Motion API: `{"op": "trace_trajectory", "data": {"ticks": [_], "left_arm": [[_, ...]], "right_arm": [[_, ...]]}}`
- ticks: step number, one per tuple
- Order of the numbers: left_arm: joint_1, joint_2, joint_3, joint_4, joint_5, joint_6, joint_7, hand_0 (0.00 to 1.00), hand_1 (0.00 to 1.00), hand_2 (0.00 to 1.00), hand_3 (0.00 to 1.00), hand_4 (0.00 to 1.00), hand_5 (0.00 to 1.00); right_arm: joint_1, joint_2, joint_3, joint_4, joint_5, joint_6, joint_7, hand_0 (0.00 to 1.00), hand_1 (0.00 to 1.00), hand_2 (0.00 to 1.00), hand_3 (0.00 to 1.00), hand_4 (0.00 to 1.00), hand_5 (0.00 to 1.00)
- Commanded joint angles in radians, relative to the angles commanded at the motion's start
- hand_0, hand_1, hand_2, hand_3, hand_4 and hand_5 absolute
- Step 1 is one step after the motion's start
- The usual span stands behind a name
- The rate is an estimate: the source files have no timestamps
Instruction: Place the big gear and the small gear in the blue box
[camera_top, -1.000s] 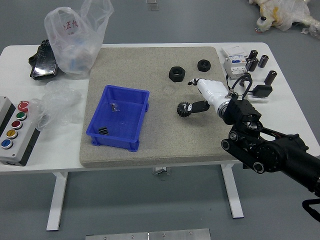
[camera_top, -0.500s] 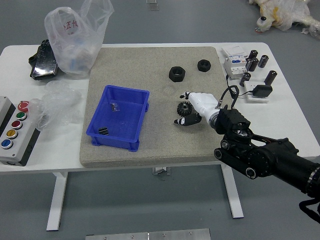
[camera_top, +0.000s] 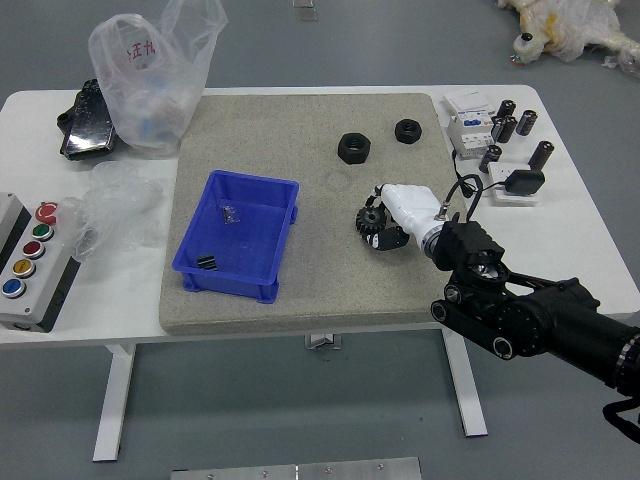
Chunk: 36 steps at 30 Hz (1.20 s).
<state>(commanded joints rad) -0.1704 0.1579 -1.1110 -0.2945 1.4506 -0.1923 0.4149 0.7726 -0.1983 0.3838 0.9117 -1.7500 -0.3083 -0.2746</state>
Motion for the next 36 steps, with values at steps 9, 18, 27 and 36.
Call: {"op": "trace_trajectory", "data": {"ticks": [9,18,27,36], "left_arm": [[0.006,0.002,-0.006,0.0,0.007,0.001,0.001,0.843,0.816,0.823,0.862,0.894,0.998],[0.005,0.002,-0.005,0.0,0.01,0.001,-0.005,0.837,0.811,0.817,0.855,0.89,0.998],[0.003,0.002,-0.007,-0.002,0.014,-0.001,-0.002,0.835,0.81,0.815,0.855,0.887,0.998],[0.003,-0.001,-0.007,-0.004,0.015,-0.002,0.001,0.83,0.807,0.806,0.847,0.883,0.998]], "right_arm": [[-0.02,-0.032,0.084,0.205,-0.125,0.001,0.003,0.451,0.456,0.329,0.456,0.2,0.002],[-0.016,0.023,0.024,0.403,-0.15,0.008,0.063,0.581,0.626,0.599,0.592,0.268,0.143],[0.009,0.072,-0.035,0.379,-0.137,0.034,0.035,0.682,0.763,0.778,0.687,0.401,0.204],[0.007,0.083,-0.039,0.333,-0.111,0.02,0.036,0.705,0.785,0.794,0.711,0.492,0.232]]}}
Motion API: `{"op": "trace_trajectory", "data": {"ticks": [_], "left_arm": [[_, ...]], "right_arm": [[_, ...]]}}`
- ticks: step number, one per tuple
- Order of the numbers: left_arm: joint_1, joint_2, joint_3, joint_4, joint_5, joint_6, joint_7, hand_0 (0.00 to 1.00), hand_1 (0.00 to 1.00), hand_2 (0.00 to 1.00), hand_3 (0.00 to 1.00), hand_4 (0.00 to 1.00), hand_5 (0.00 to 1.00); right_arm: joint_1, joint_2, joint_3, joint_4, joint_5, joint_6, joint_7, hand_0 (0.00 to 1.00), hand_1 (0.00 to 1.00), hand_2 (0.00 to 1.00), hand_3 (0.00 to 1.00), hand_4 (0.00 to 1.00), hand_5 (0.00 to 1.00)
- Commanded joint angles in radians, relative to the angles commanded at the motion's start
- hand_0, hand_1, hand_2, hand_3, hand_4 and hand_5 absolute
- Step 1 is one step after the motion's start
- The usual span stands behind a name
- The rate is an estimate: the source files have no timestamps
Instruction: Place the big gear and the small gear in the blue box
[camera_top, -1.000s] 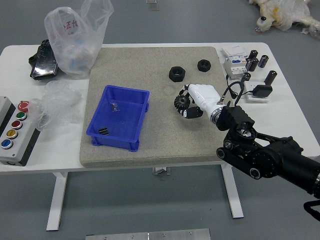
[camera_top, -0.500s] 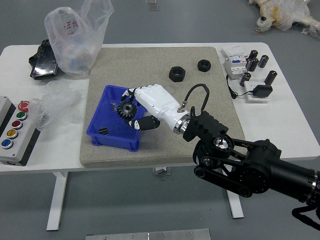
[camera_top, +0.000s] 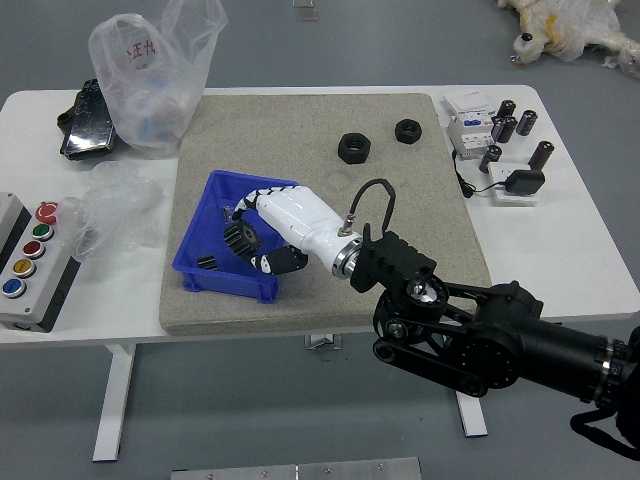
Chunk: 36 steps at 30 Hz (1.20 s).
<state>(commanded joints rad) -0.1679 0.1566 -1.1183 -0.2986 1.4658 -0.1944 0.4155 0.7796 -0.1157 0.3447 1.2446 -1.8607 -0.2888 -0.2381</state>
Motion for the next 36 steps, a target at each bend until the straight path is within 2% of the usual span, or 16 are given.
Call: {"op": "trace_trajectory", "data": {"ticks": [10,11,16,17,22,23,28,29,34,35,36], "left_arm": [[-0.003,-0.003,0.008,0.0,-0.008,0.001,-0.001,0.829,0.806,0.802,0.846,0.882,0.998],[-0.002,-0.003,0.007,0.0,-0.007,0.001,-0.001,0.828,0.805,0.798,0.844,0.881,0.998],[-0.001,-0.002,0.004,0.0,-0.004,0.001,0.001,0.828,0.805,0.798,0.844,0.881,0.998],[-0.001,-0.002,0.004,0.0,-0.004,0.001,0.001,0.826,0.805,0.795,0.842,0.879,0.998],[-0.001,-0.003,0.004,0.0,-0.005,0.001,0.002,0.826,0.805,0.795,0.842,0.879,0.998],[-0.001,-0.003,0.004,-0.001,-0.004,0.001,0.002,0.825,0.804,0.795,0.839,0.877,0.998],[-0.001,-0.003,0.004,0.0,-0.004,0.003,0.001,0.825,0.804,0.795,0.839,0.877,0.998],[-0.002,-0.003,0.004,0.0,-0.004,0.003,0.0,0.825,0.803,0.793,0.837,0.876,0.998],[-0.002,-0.005,0.011,0.001,-0.011,0.005,-0.003,0.825,0.803,0.793,0.837,0.876,0.998],[-0.001,-0.005,0.014,0.002,-0.014,0.007,-0.005,0.824,0.803,0.793,0.835,0.875,0.998],[0.0,-0.006,0.016,0.002,-0.017,0.008,-0.006,0.824,0.803,0.793,0.835,0.875,0.998]], "right_arm": [[-0.006,0.001,0.0,-0.002,0.018,-0.004,-0.003,0.704,0.786,0.795,0.721,0.517,0.243],[-0.006,0.001,-0.001,-0.003,0.018,-0.002,-0.004,0.716,0.806,0.866,0.855,0.571,0.236],[-0.007,0.004,-0.004,-0.009,0.028,0.017,-0.013,0.716,0.806,0.866,0.855,0.571,0.236],[-0.008,0.004,-0.004,-0.01,0.03,0.02,-0.015,0.806,0.873,0.992,0.998,0.766,0.299],[-0.011,0.002,0.002,-0.012,0.044,0.025,-0.018,0.806,0.873,0.992,0.998,0.766,0.299],[-0.012,0.001,0.004,-0.012,0.049,0.022,-0.016,0.804,0.875,0.989,0.998,0.801,0.321],[-0.028,-0.015,0.051,0.006,0.086,-0.003,0.008,0.804,0.875,0.989,0.998,0.801,0.321],[-0.034,-0.022,0.069,0.015,0.101,-0.009,0.016,0.755,0.835,0.906,0.918,0.786,0.328],[-0.11,-0.087,0.19,0.077,0.229,-0.042,0.104,0.755,0.835,0.906,0.918,0.786,0.328],[-0.129,-0.104,0.218,0.086,0.256,-0.045,0.123,0.691,0.782,0.824,0.832,0.762,0.317],[-0.151,-0.123,0.25,0.093,0.287,-0.047,0.146,0.691,0.782,0.824,0.832,0.762,0.317]]}}
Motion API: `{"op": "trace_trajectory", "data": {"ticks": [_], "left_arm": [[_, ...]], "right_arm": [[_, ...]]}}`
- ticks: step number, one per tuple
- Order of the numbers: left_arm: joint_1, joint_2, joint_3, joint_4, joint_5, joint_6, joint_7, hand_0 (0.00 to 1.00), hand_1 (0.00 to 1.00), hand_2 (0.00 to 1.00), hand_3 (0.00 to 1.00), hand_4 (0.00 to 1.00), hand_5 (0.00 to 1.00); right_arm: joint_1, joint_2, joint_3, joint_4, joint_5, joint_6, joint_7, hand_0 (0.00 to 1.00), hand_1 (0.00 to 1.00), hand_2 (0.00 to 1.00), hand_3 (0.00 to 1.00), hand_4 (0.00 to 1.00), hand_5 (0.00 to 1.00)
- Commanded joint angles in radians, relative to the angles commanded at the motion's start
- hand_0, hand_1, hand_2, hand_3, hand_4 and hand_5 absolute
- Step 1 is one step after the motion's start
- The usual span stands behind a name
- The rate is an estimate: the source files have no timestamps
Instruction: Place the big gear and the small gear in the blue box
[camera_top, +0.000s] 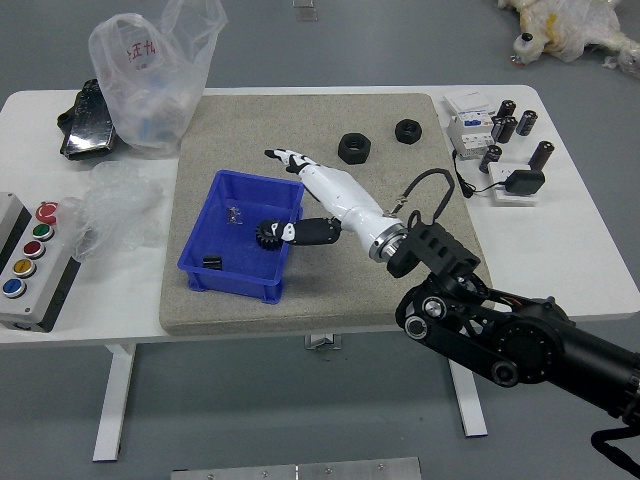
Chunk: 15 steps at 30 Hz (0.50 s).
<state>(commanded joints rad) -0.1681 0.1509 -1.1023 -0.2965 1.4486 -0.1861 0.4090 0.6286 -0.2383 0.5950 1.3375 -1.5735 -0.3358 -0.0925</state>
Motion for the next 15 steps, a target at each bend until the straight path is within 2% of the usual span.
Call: {"op": "trace_trajectory", "data": {"ticks": [4,5,7,12,15], "left_arm": [[0.005,0.0,0.001,0.002,-0.002,0.005,-0.004,0.824,0.803,0.793,0.835,0.875,0.998],[0.006,0.0,0.001,0.003,-0.002,0.006,-0.006,0.824,0.802,0.792,0.834,0.874,0.998],[0.007,-0.001,0.004,0.004,-0.004,0.008,-0.01,0.824,0.802,0.792,0.834,0.874,0.998],[0.008,-0.003,0.013,0.008,-0.011,0.015,-0.024,0.82,0.801,0.789,0.83,0.873,0.998],[0.005,-0.003,0.021,0.011,-0.015,0.021,-0.039,0.82,0.801,0.789,0.83,0.873,0.998]], "right_arm": [[-0.087,-0.063,0.122,0.014,0.113,0.004,0.083,0.691,0.782,0.824,0.832,0.762,0.317],[-0.108,-0.076,0.151,0.017,0.139,0.007,0.102,0.673,0.764,0.802,0.797,0.753,0.317],[-0.16,-0.099,0.218,0.025,0.196,0.016,0.143,0.673,0.764,0.802,0.797,0.753,0.317],[-0.277,-0.132,0.354,0.045,0.306,0.038,0.211,0.673,0.752,0.792,0.767,0.761,0.342],[-0.34,-0.136,0.425,0.047,0.371,0.055,0.262,0.673,0.752,0.792,0.767,0.761,0.342]]}}
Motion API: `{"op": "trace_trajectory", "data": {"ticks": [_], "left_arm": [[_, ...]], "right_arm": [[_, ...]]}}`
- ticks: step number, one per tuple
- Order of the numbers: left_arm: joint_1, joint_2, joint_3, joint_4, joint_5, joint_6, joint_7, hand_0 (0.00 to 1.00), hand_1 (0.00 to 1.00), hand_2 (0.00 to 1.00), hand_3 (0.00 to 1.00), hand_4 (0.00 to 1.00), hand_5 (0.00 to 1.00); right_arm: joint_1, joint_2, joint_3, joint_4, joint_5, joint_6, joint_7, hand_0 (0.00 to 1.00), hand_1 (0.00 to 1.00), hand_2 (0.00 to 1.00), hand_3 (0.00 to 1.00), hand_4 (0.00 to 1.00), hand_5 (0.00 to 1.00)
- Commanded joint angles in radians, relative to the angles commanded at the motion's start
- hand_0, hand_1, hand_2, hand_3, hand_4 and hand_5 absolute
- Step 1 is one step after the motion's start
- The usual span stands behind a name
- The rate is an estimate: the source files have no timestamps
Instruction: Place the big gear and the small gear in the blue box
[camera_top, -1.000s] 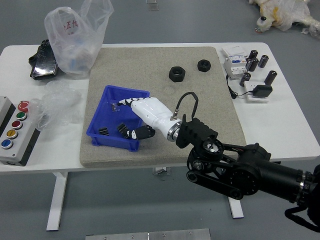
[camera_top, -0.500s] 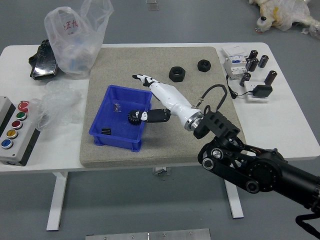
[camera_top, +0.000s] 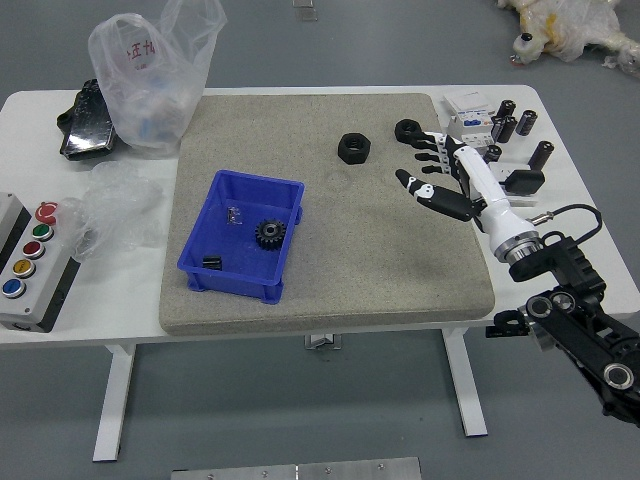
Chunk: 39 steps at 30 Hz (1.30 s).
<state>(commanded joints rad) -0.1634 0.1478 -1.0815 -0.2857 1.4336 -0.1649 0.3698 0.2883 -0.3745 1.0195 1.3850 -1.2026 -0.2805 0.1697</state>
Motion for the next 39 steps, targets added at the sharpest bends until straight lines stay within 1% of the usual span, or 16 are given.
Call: {"op": "trace_trajectory", "data": {"ticks": [1,2,6,7,8,13,14,19,20,25,26,31,32,37,39], "left_arm": [[-0.001,0.0,0.004,0.001,-0.002,0.002,-0.005,0.82,0.801,0.789,0.83,0.873,0.998],[-0.002,0.001,0.008,0.002,-0.005,0.004,-0.009,0.816,0.797,0.789,0.83,0.873,0.997],[-0.007,0.003,0.021,0.004,-0.015,0.006,-0.02,0.816,0.797,0.789,0.83,0.873,0.997],[-0.008,0.004,0.025,0.004,-0.019,0.006,-0.022,0.816,0.797,0.789,0.83,0.873,0.997],[-0.01,0.005,0.03,0.005,-0.024,0.006,-0.025,0.816,0.797,0.789,0.831,0.846,0.956],[-0.016,0.014,0.045,0.006,-0.039,0.003,-0.032,0.816,0.797,0.789,0.831,0.846,0.956],[-0.016,0.016,0.047,0.006,-0.042,0.002,-0.033,0.815,0.796,0.789,0.83,0.693,0.785],[-0.015,0.025,0.054,0.005,-0.053,-0.003,-0.031,0.815,0.796,0.789,0.83,0.693,0.785],[-0.014,0.027,0.055,0.005,-0.055,-0.003,-0.031,0.814,0.796,0.787,0.795,0.613,0.664],[-0.011,0.031,0.07,0.003,-0.075,-0.002,-0.029,0.814,0.796,0.787,0.795,0.613,0.664],[-0.011,0.032,0.07,0.003,-0.077,-0.002,-0.027,0.812,0.795,0.788,0.766,0.573,0.558],[-0.012,0.033,0.074,0.002,-0.086,-0.001,-0.025,0.812,0.795,0.788,0.766,0.573,0.558],[-0.012,0.033,0.075,0.002,-0.088,0.0,-0.025,0.812,0.796,0.787,0.759,0.561,0.531],[-0.01,0.033,0.071,0.002,-0.085,0.002,-0.023,0.812,0.796,0.787,0.759,0.561,0.531],[-0.008,0.032,0.069,0.002,-0.082,0.002,-0.021,0.811,0.795,0.788,0.758,0.562,0.515]], "right_arm": [[-0.018,0.001,0.023,-0.004,0.025,0.005,0.021,0.673,0.752,0.792,0.767,0.761,0.342],[-0.031,0.003,0.044,-0.009,0.05,0.01,0.041,0.658,0.731,0.787,0.721,0.755,0.378],[-0.049,0.016,0.087,-0.034,0.156,0.042,0.108,0.658,0.731,0.787,0.721,0.755,0.378],[-0.05,0.019,0.09,-0.038,0.185,0.051,0.118,0.658,0.731,0.787,0.721,0.755,0.378],[-0.052,0.021,0.093,-0.042,0.215,0.062,0.129,0.663,0.726,0.777,0.713,0.768,0.432],[-0.059,0.021,0.101,-0.05,0.338,0.097,0.154,0.663,0.726,0.777,0.713,0.768,0.432],[-0.059,0.021,0.102,-0.052,0.36,0.104,0.157,0.663,0.724,0.775,0.706,0.778,0.447],[-0.063,0.026,0.108,-0.058,0.428,0.121,0.161,0.663,0.724,0.775,0.706,0.778,0.447],[-0.063,0.027,0.108,-0.059,0.434,0.123,0.16,0.687,0.724,0.773,0.71,0.794,0.562],[-0.067,0.036,0.106,-0.059,0.445,0.136,0.15,0.687,0.724,0.773,0.71,0.794,0.562],[-0.068,0.038,0.106,-0.059,0.446,0.141,0.146,0.72,0.737,0.781,0.74,0.871,0.822],[-0.069,0.039,0.099,-0.057,0.451,0.165,0.131,0.72,0.737,0.781,0.74,0.871,0.822],[-0.069,0.039,0.097,-0.057,0.453,0.169,0.129,0.779,0.764,0.792,0.747,0.966,0.998],[-0.066,0.037,0.089,-0.055,0.466,0.193,0.118,0.779,0.764,0.792,0.747,0.966,0.998],[-0.065,0.038,0.088,-0.055,0.47,0.198,0.117,0.786,0.768,0.794,0.748,0.977,0.998]]}}
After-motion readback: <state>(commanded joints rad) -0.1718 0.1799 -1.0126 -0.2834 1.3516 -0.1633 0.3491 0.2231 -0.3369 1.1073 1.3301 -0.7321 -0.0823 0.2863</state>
